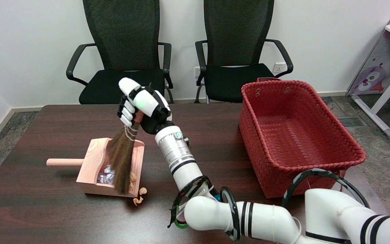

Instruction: Sweep the paper ball into the dustpan.

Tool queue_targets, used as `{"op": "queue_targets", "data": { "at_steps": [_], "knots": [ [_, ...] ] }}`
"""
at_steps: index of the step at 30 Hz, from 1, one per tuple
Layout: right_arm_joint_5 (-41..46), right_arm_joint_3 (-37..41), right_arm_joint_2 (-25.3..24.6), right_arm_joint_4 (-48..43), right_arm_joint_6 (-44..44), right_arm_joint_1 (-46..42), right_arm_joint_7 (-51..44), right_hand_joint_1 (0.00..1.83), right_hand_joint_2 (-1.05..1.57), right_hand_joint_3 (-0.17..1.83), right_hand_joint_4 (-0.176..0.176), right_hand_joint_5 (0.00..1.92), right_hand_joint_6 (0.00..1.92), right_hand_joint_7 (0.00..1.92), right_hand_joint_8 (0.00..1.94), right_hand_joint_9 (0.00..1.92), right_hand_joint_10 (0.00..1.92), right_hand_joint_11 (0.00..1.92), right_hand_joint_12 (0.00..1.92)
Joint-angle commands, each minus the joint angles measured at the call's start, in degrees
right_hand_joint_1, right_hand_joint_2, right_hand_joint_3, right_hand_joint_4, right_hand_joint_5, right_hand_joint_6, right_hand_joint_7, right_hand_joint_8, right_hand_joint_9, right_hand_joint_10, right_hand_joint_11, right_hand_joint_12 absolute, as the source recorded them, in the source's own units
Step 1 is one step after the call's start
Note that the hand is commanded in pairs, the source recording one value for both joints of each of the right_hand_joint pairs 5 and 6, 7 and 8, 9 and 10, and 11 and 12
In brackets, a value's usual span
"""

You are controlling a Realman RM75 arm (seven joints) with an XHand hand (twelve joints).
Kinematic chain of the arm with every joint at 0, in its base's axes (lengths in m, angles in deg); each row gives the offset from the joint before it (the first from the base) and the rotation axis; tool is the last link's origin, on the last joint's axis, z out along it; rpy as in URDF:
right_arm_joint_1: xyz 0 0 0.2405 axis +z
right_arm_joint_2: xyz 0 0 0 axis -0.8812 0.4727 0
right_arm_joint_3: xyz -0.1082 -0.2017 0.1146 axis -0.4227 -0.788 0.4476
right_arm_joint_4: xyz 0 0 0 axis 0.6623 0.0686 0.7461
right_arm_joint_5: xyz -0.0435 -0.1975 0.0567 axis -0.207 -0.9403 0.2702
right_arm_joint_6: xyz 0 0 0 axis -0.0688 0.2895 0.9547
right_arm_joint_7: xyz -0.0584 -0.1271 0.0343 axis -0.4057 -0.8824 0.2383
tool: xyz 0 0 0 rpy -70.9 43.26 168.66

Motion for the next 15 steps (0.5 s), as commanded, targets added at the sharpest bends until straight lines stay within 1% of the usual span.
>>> {"op": "queue_targets", "data": {
  "at_steps": [1,6,9,12,15],
  "knots": [
    [-5.7,0.5,2.3,0.5,-0.3,4.2,28.0,0.91,1.5,1.51,0.0,1.92,1.92,1.92,1.92,1.92,1.92,1.92,1.92],
    [-10.6,0.4,4.3,2.2,-5.3,4.2,28.2,0.92,1.47,1.53,-0.001,1.92,1.92,1.92,1.92,1.92,1.92,1.92,1.92],
    [-14.0,0.6,6.4,4.2,-8.0,2.5,27.1,0.91,1.38,1.65,0.0,1.92,1.92,1.92,1.92,1.92,1.92,1.92,1.92],
    [-13.8,1.3,9.1,9.8,-8.4,0.1,21.9,0.88,1.35,1.79,0.011,1.92,1.92,1.92,1.92,1.92,1.92,1.92,1.92],
    [-13.3,4.1,11.8,16.3,-8.4,-3.0,14.0,0.86,1.34,1.83,0.016,1.92,1.92,1.92,1.92,1.92,1.92,1.92,1.92]
  ]
}}
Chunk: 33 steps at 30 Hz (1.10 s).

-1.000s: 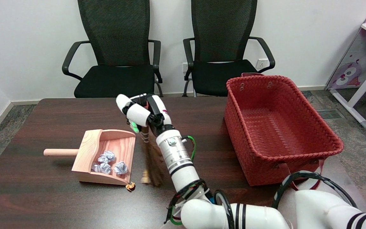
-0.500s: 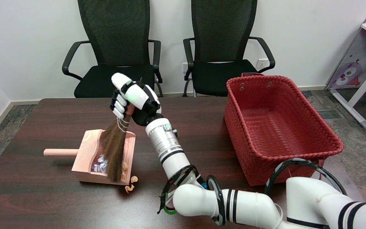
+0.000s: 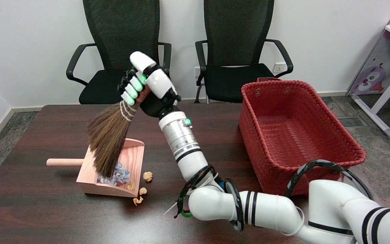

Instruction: Sweep the paper ball into the dustpan.

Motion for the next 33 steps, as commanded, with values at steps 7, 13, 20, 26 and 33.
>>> {"op": "queue_targets", "data": {
  "at_steps": [7,13,20,26,33],
  "knots": [
    [-7.2,7.1,15.3,26.3,-6.1,-11.1,-19.8,0.84,1.41,1.83,0.021,1.92,1.92,1.92,1.92,1.92,1.92,1.92,1.92],
    [-3.9,7.1,17.5,32.5,-7.2,-15.7,-31.0,0.81,1.51,1.83,0.028,1.92,1.92,1.92,1.92,1.92,1.92,1.92,1.92],
    [-1.8,7.0,17.2,34.8,-8.4,-20.9,-40.2,0.81,1.57,1.83,0.032,1.92,1.92,1.92,1.92,1.92,1.92,1.92,1.92],
    [2.6,4.2,16.7,34.4,-7.9,-21.7,-43.5,0.82,1.57,1.83,0.033,1.92,1.92,1.92,1.92,1.92,1.92,1.92,1.92],
    [7.8,3.3,16.2,33.6,-7.0,-21.2,-57.6,0.85,1.57,1.83,0.04,1.92,1.92,1.92,1.92,1.92,1.92,1.92,1.92]
  ]
}}
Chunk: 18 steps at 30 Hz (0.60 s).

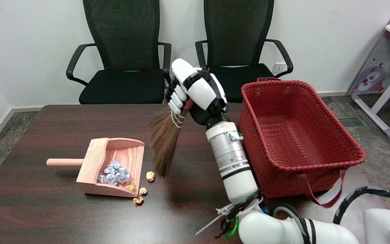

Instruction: Sweep the paper ball into the dustpan.

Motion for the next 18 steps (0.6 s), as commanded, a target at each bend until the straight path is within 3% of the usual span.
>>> {"op": "queue_targets", "data": {
  "at_steps": [1,5,6,9,10,11,18],
  "knots": [
    [10.1,-2.0,1.4,4.3,0.8,-4.5,-27.5,0.86,1.57,1.83,0.044,1.92,1.92,1.92,1.92,1.92,1.92,1.92,1.92],
    [11.5,-2.0,-0.2,3.2,1.1,-3.8,-39.3,0.87,1.57,1.83,0.074,1.92,1.92,1.92,1.92,1.92,1.92,1.92,1.92],
    [11.4,-2.0,-0.7,2.9,0.8,-3.7,-41.1,0.89,1.57,1.83,0.148,1.92,1.92,1.92,1.92,1.92,1.92,1.92,1.92],
    [10.8,-1.4,-2.9,1.7,0.2,-3.6,-46.9,0.93,1.57,1.82,0.132,1.92,1.92,1.92,1.92,1.92,1.92,1.92,1.92],
    [10.6,-1.3,-3.3,1.4,0.0,-3.5,-47.9,0.96,1.57,1.78,0.068,1.92,1.92,1.92,1.92,1.92,1.92,1.92,1.92],
    [10.1,-1.3,-3.7,1.0,-0.1,-3.3,-49.0,0.97,1.57,1.76,0.049,1.92,1.92,1.92,1.92,1.92,1.92,1.92,1.92],
    [8.5,-1.3,-3.7,3.8,-1.3,-1.6,-54.1,1.02,1.57,1.71,0.036,1.92,1.92,1.92,1.92,1.92,1.92,1.92,1.92]
  ]
}}
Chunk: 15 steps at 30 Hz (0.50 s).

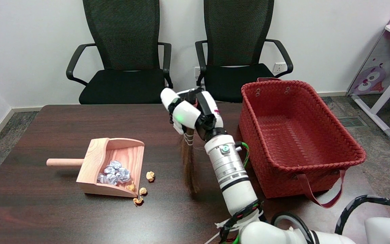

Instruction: Sweep the paper ball into the dustpan.

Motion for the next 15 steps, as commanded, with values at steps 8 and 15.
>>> {"op": "queue_targets", "data": {
  "at_steps": [8,15],
  "knots": [
    [1.9,0.2,-2.6,3.9,-1.0,1.6,-27.1,1.05,1.57,1.68,0.038,1.92,1.92,1.92,1.92,1.92,1.92,1.92,1.92],
    [4.4,-1.4,-3.9,2.4,-0.9,0.9,-29.5,1.06,1.57,1.73,0.033,1.92,1.92,1.92,1.92,1.92,1.92,1.92,1.92]
  ]
}}
